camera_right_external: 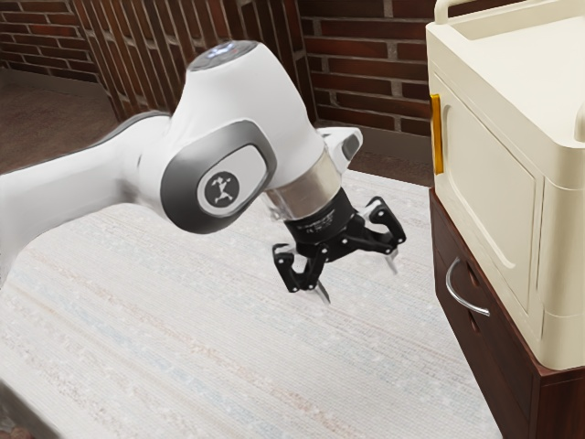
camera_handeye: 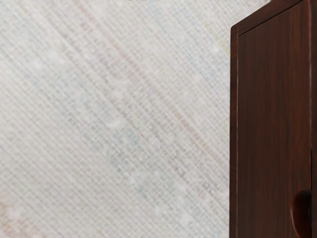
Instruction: Pull the drawer handle with one arm to open the drawer
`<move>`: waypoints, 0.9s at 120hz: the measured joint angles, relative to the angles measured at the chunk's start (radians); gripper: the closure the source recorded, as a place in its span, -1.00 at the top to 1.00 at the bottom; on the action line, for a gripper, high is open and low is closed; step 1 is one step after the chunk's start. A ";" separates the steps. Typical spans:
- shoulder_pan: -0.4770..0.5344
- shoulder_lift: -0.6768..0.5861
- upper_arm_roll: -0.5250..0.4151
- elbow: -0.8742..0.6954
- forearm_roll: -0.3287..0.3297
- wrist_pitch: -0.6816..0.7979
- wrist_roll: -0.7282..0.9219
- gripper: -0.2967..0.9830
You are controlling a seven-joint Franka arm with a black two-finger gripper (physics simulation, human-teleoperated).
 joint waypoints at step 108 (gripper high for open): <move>-0.073 0.025 0.000 -0.076 -0.023 0.232 -0.135 0.54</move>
